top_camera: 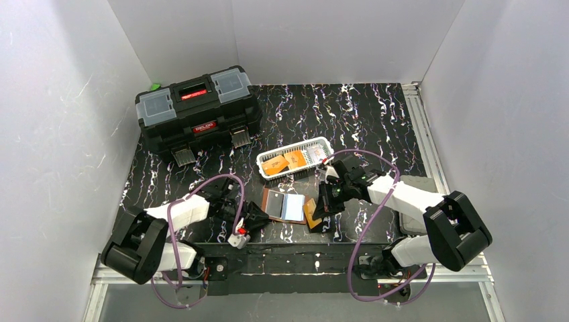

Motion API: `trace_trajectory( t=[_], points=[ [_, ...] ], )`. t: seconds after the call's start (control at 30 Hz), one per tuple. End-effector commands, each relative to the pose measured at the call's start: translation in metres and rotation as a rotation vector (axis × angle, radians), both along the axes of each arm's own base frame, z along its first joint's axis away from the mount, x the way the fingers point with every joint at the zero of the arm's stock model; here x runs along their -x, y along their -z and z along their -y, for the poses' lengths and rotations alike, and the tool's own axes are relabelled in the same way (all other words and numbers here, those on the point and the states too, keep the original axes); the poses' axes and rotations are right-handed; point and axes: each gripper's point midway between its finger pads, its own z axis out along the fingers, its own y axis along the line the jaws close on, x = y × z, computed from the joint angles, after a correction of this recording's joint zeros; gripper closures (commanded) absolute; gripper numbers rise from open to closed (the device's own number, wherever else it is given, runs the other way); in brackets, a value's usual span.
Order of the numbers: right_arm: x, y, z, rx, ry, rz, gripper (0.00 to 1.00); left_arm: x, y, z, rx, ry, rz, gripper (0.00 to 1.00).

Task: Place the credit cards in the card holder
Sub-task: Turn over the card slot in the card holder.

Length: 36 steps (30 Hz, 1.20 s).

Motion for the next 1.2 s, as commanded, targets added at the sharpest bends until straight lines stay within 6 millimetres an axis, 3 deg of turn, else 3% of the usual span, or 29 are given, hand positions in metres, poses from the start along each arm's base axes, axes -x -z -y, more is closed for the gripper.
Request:
trace_trajectory(
  t=[0.0, 0.17, 0.53, 0.8, 1.17],
  points=[
    [-0.002, 0.000, -0.001, -0.006, -0.004, 0.000, 0.99, -0.012, -0.038, 0.018, 0.170, 0.177, 0.380, 0.62],
    [-0.005, 0.000, -0.004, -0.008, -0.012, -0.005, 0.99, -0.021, -0.043, 0.018, 0.157, 0.142, 0.401, 0.49],
    [-0.007, 0.005, -0.007, -0.007, -0.025, -0.023, 0.99, -0.073, -0.023, 0.013, 0.085, 0.081, 0.460, 0.47],
    [-0.015, 0.000, -0.016, -0.048, -0.018, -0.009, 0.99, -0.066, -0.021, 0.008, 0.073, 0.132, 0.419, 0.49],
    [-0.030, -0.029, -0.037, -0.160, -0.044, 0.044, 0.99, -0.054, -0.013, 0.006, 0.073, 0.161, 0.378, 0.56]
  ],
)
